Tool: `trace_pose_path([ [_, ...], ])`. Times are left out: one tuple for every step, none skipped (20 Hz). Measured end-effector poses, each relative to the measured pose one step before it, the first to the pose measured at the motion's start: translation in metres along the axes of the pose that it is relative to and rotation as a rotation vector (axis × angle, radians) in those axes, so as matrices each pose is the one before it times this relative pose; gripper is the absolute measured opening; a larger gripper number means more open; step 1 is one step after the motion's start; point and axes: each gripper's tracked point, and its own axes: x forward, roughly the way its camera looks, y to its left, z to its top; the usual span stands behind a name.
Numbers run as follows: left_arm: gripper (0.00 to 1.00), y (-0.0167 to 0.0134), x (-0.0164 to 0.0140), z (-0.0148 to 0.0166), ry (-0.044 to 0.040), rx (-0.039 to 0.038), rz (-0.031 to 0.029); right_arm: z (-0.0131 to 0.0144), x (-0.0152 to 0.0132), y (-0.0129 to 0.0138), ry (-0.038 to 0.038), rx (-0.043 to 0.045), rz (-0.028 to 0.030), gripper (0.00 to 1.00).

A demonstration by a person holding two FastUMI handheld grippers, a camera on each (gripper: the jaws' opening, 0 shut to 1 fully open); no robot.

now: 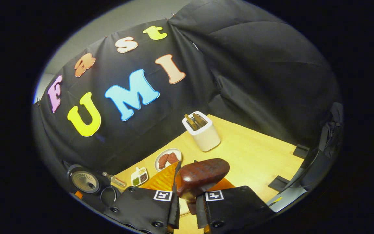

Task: Close the left gripper, press the button to open the rice cooker; take a wooden spoon from the chopstick holder with the right hand, scoop a spoonful of rice and pour it into the rice cooker, then put the wooden spoon back into the chopstick holder.

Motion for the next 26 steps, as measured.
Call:
trace_pose_path([
  [0.96,0.00504,-0.00188,0.00039,-0.00664,-0.00045,0.00374,-0.00224,-0.00018,0.01168,0.00195,-0.00805,0.01754,0.19],
  [0.97,0.00671,-0.00399,-0.00252,0.00194,-0.00127,0.00727,-0.00349,0.00014,0.01088,0.00512,-0.00840,0.01694,0.19],
  [0.97,0.00682,-0.00116,-0.00272,0.00749,-0.00295,0.00765,-0.00464,0.00160,0.01112,0.00733,-0.00765,0.01825,0.19],
  [0.96,0.00733,-0.00343,-0.00204,0.00618,-0.00601,0.00856,-0.00392,0.00287,0.01243,0.00760,-0.00518,0.01913,0.23],
  [0.97,0.00543,-0.00242,-0.00114,0.00248,-0.00622,0.00615,-0.00309,0.00368,0.01198,0.00991,-0.00458,0.01796,0.19],
  [0.97,0.00649,-0.00259,-0.00160,0.00135,-0.00556,0.00719,-0.00411,0.00324,0.00972,0.00878,-0.00507,0.01591,0.19],
  [0.96,0.00791,-0.00385,-0.00067,-0.00062,-0.00198,0.01335,-0.00372,0.00485,0.01004,0.00856,-0.01024,0.01501,0.19],
  [0.97,0.01054,-0.00387,-0.00005,-0.00606,-0.00058,0.02433,-0.00491,0.00625,0.00870,0.01028,-0.01401,0.01162,0.19],
  [0.97,0.00962,-0.00246,0.00107,-0.00638,-0.00392,0.02240,-0.00513,0.00634,0.00844,0.01437,-0.01818,0.01146,0.19],
  [0.97,0.00535,-0.00281,-0.00093,0.00032,-0.01022,0.01177,-0.00458,0.00723,0.00738,0.01122,-0.01770,0.01043,0.23],
  [0.96,0.00540,-0.00295,-0.00035,0.00289,-0.01281,0.00689,-0.00446,0.00715,0.00669,0.01142,-0.01791,0.00851,0.19],
  [0.96,0.00565,-0.00141,-0.00200,0.00358,-0.01103,0.00673,-0.00649,0.00800,0.00544,0.01561,-0.02278,0.00577,0.23],
  [0.96,0.00547,-0.00134,-0.00102,-0.00016,-0.00895,0.00902,-0.00639,0.00803,0.00354,0.01397,-0.02542,-0.00141,0.23],
  [0.97,0.00366,-0.00259,-0.00180,0.00177,-0.00667,0.00411,-0.00511,0.00862,0.00164,0.01012,-0.02562,-0.00466,0.23],
  [0.97,0.00349,-0.00225,-0.00240,0.00523,-0.00334,0.00283,-0.00441,0.00874,0.00326,0.00429,-0.02825,-0.00042,0.18],
  [0.97,0.00221,0.00032,-0.00444,0.00827,0.00033,0.00562,-0.00238,0.00833,0.00210,-0.00531,-0.02538,-0.00057,0.23],
  [0.97,0.00331,-0.00099,-0.00276,0.00778,0.00045,0.00540,-0.00224,0.01015,0.00170,0.00074,-0.02779,-0.00043,0.23],
  [0.97,0.00186,-0.00274,-0.00266,0.00566,-0.00164,0.00146,-0.00690,0.01016,0.00124,0.01445,-0.02745,-0.00456,0.22],
  [0.97,0.00077,-0.00077,-0.00227,0.00607,-0.00257,0.00059,-0.00431,0.00876,0.00186,0.01555,-0.02212,-0.00012,0.19],
  [0.97,0.00120,-0.00065,-0.00206,0.00447,-0.00100,0.00050,-0.00162,0.00770,0.00350,0.00579,-0.02147,0.00477,0.19],
  [0.96,0.00234,-0.00155,-0.00084,0.00208,0.00065,0.00308,-0.00228,0.00745,0.00234,0.00490,-0.02562,0.00133,0.23],
  [0.96,0.00162,-0.00023,-0.00142,0.00091,0.00090,0.00604,-0.00498,0.00739,0.00019,0.00842,-0.02649,-0.00607,0.23],
  [0.97,-0.00016,-0.00028,-0.00026,0.00262,-0.00133,0.00154,-0.00558,0.00649,-0.00031,0.01286,-0.02498,-0.00816,0.23],
  [0.96,-0.00117,-0.00136,-0.00145,0.00124,-0.00419,-0.00094,-0.00637,0.00528,-0.00059,0.01575,-0.01889,-0.00693,0.23],
  [0.97,-0.00109,0.00013,-0.00013,0.00104,-0.00505,-0.00268,-0.00478,0.00428,0.00046,0.00931,-0.01630,-0.00374,0.23],
  [0.97,0.00005,-0.00084,-0.00106,0.00122,-0.00316,-0.00223,-0.00502,0.00427,0.00047,0.01014,-0.01897,-0.00381,0.23],
])
